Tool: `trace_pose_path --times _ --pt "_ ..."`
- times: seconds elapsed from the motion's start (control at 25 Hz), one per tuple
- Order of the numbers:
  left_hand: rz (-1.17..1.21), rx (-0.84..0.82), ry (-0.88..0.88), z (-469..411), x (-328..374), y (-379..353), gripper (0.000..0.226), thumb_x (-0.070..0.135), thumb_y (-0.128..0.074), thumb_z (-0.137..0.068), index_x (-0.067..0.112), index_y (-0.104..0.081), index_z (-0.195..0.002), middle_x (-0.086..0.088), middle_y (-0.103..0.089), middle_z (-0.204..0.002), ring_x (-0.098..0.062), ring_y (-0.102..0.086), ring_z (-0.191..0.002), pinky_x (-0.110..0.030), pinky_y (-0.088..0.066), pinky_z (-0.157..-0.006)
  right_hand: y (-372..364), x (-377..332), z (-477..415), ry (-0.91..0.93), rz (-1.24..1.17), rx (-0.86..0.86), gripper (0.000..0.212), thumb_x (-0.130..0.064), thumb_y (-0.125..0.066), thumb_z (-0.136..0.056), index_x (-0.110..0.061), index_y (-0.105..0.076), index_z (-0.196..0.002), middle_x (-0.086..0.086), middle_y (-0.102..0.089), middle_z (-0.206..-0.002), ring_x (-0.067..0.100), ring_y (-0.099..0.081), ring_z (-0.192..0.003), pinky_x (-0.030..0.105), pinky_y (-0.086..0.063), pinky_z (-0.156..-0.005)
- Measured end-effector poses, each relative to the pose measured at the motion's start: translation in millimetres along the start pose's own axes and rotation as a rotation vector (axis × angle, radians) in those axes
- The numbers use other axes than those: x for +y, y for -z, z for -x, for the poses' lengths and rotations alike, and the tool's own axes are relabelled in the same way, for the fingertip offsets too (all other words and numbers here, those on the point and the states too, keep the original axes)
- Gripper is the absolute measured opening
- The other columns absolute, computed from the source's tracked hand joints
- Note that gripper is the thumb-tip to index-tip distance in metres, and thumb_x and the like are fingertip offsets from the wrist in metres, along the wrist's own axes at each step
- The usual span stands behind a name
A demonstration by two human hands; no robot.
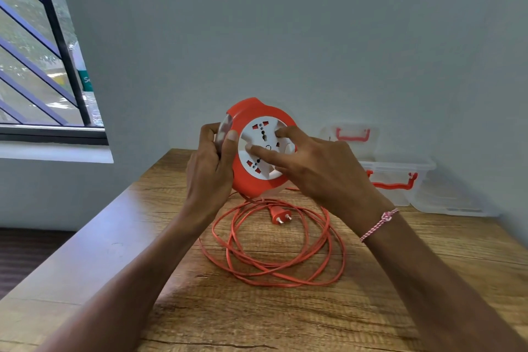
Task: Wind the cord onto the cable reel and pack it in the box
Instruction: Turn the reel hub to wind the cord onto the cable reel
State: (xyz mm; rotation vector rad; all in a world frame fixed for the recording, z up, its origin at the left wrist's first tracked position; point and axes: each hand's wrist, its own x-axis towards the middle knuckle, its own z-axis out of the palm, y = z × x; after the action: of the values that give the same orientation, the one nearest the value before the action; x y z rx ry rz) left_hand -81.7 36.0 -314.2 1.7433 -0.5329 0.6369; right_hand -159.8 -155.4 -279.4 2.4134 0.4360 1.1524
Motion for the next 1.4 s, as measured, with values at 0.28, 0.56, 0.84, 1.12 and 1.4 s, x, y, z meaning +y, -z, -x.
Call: trace_pose_path --times 0.28,0.56,0.84,1.12,1.4 --pt "0.020 0.004 0.012 2 3 -1 0.047 0.066 -0.039 -0.099 0.024 -0.050 -0.118 -0.002 -0.073 -0.087 -0.022 -0.077 -0.074 -0.058 -0.064 -0.065 2 -16 -6 -0.153 -0.117 0.093 0.052 -0.055 -0.064 -0.094 -0.037 -0.057 -0.142 0.003 -0.071 -0.105 0.022 -0.071 -0.071 0.023 -0.038 -0.053" --pt "-0.005 0.009 -0.030 10 5 -11 0.048 0.068 -0.038 -0.099 0.026 -0.051 -0.117 0.002 -0.072 -0.081 -0.019 -0.073 -0.070 -0.058 -0.062 -0.064 -1 -32 -12 -0.542 -0.435 0.133 0.066 -0.078 -0.054 -0.086 -0.020 -0.055 -0.118 -0.002 -0.071 -0.080 0.019 -0.068 -0.061 0.020 -0.041 -0.048" --pt "0.037 0.013 0.024 4 4 -5 0.051 0.070 -0.038 -0.097 0.025 -0.051 -0.115 -0.015 -0.072 -0.090 -0.036 -0.074 -0.076 -0.063 -0.060 -0.063 1 -17 -9 -0.308 -0.333 0.121 0.050 -0.060 -0.055 -0.098 -0.023 -0.051 -0.132 0.004 -0.060 -0.122 0.021 -0.068 -0.070 0.022 -0.042 -0.047" --pt "0.047 -0.009 0.039 0 2 -1 0.049 0.070 -0.039 -0.096 0.027 -0.050 -0.117 0.000 -0.072 -0.086 -0.021 -0.076 -0.074 -0.057 -0.065 -0.065 6 -2 -3 -0.014 -0.011 -0.036 0.067 -0.031 -0.080 -0.088 -0.044 -0.050 -0.147 0.012 -0.060 -0.139 0.027 -0.074 -0.090 0.025 -0.037 -0.050" --pt "0.020 -0.016 -0.007 2 2 -3 0.038 0.072 -0.038 -0.096 0.038 -0.049 -0.110 0.002 -0.072 -0.083 -0.015 -0.077 -0.071 -0.053 -0.065 -0.062 10 -7 -5 -0.131 -0.136 0.077 0.053 -0.057 -0.070 -0.089 -0.037 -0.062 -0.138 0.004 -0.072 -0.103 0.022 -0.070 -0.069 0.023 -0.033 -0.054"
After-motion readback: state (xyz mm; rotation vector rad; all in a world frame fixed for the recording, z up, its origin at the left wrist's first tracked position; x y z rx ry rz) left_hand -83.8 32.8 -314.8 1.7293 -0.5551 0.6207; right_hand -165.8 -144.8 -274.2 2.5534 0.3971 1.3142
